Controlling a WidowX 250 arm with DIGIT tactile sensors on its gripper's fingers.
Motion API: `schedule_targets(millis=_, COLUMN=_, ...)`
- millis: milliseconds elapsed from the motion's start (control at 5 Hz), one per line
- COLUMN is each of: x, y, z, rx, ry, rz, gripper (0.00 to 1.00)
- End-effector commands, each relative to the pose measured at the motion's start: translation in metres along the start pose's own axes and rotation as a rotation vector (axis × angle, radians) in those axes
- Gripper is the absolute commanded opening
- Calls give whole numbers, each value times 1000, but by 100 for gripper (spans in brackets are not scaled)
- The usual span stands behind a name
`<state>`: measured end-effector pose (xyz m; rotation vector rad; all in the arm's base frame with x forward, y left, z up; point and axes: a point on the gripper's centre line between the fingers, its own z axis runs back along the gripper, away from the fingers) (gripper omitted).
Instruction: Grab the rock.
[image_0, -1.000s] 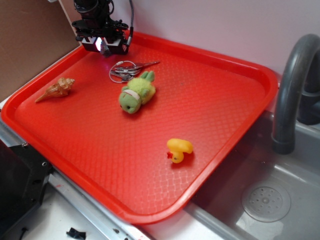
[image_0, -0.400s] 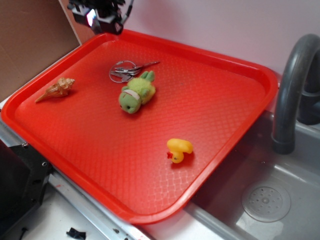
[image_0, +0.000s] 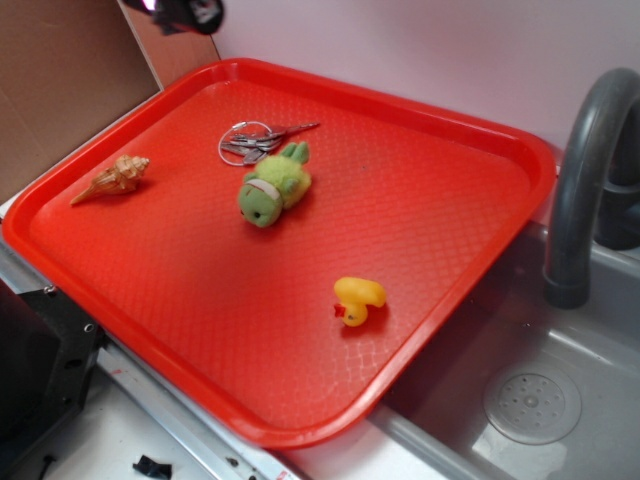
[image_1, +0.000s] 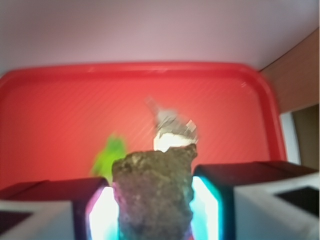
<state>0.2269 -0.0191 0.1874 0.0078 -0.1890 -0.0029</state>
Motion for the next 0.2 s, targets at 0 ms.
schedule_targets(millis=0, x=-11, y=-6, z=20, rx=-57, ry=-42, rz=-124, gripper=0)
